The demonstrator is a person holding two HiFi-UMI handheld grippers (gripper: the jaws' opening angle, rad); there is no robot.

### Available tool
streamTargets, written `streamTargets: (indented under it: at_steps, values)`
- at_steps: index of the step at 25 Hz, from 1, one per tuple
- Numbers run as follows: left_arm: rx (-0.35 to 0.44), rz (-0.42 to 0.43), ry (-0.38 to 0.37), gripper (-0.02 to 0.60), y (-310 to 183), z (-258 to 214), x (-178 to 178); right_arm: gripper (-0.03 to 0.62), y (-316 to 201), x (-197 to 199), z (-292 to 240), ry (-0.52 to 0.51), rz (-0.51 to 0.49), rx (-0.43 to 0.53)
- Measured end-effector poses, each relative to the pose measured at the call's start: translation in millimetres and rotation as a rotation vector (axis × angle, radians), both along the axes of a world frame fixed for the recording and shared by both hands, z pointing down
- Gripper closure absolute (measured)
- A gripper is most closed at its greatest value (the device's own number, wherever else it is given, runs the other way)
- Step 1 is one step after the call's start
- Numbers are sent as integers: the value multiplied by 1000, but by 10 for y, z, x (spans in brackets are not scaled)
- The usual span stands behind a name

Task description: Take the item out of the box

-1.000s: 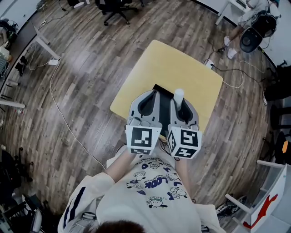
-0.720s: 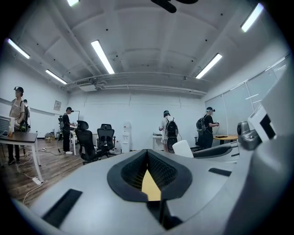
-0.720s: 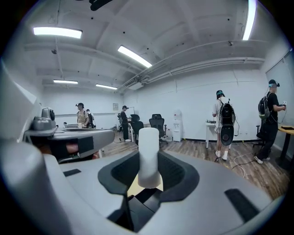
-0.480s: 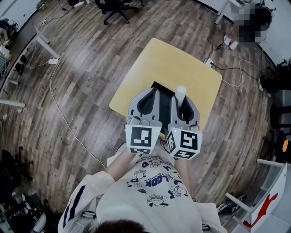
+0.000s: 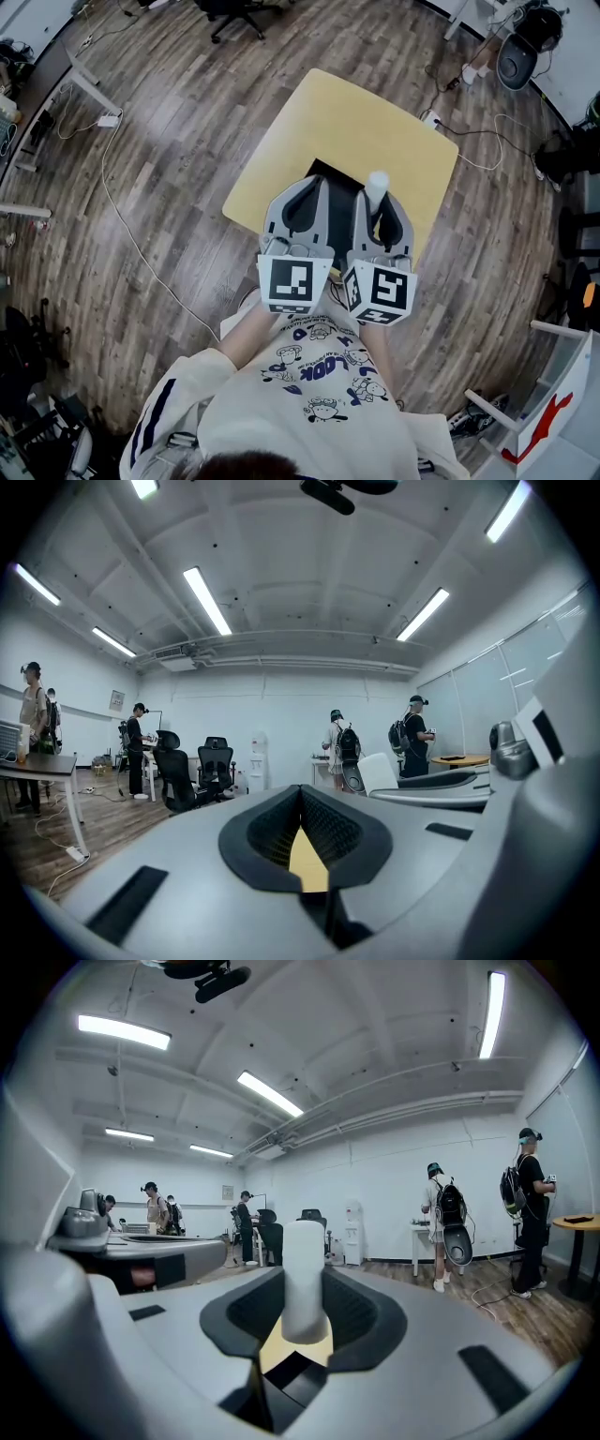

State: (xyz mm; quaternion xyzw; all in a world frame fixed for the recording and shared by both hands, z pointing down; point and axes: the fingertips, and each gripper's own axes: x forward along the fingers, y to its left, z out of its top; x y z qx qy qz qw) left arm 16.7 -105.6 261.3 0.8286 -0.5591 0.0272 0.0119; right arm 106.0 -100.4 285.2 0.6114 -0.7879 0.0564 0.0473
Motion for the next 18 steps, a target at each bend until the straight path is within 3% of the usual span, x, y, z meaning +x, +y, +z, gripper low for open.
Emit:
streamTargets:
  at_steps: [18]
  values:
    - [-10, 13, -2, 568, -48, 37, 19, 454, -31, -4, -50, -4, 3, 25]
